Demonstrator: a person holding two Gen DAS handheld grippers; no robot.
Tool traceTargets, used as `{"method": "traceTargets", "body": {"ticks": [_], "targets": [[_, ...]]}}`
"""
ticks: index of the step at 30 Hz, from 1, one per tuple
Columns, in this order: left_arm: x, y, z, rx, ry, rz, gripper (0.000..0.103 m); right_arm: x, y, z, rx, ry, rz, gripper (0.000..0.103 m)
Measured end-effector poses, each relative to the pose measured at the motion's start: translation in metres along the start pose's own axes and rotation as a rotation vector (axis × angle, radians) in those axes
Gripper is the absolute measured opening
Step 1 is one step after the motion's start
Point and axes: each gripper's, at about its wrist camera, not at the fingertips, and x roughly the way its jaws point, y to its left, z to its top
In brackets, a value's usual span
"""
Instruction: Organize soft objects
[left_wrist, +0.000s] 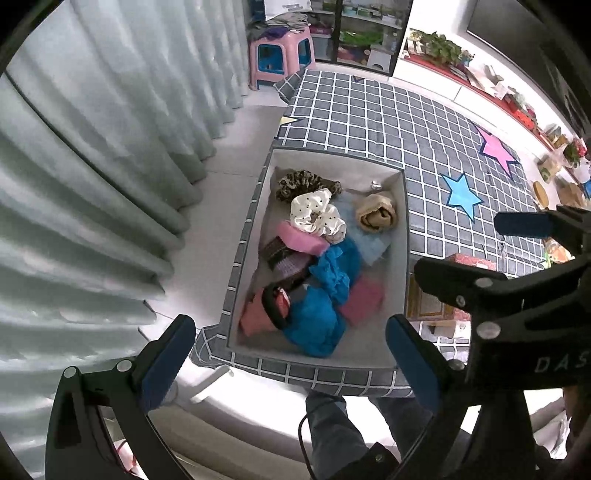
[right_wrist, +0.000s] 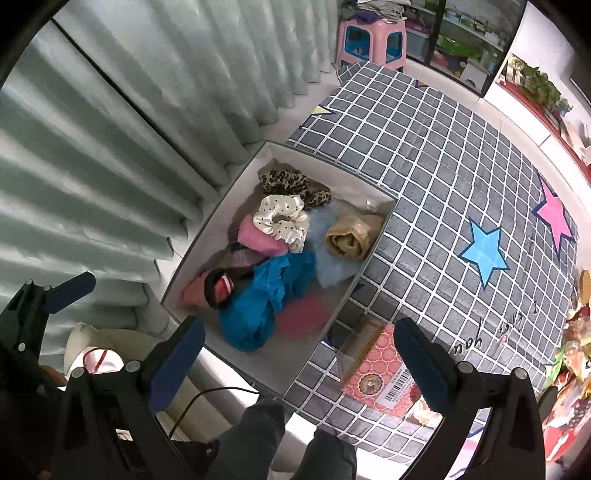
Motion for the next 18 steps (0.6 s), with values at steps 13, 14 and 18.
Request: {"method": "traceTargets", "body": {"ticks": [13, 14, 18], "targets": [[-0.0025, -0.0020, -0.0034, 0.065, -0.013, 0.032, 0.103, 0.0015, 0.0041, -0.0058, 0.008, -0.012, -0.028, 0.103], [-0.0029, -0.0017, -0.0035, 0.070, -0.017, 0.034, 0.103, 0.0029, 0.0049, -0.0064, 0.007, -0.012, -0.029, 0.103], [0.0000, 0.0012, -0.0038, 0.076, -0.012, 0.032, 0.103, 0.0064, 0.0048, -0.0080, 0.020, -0.013, -0.024, 0.103]]}}
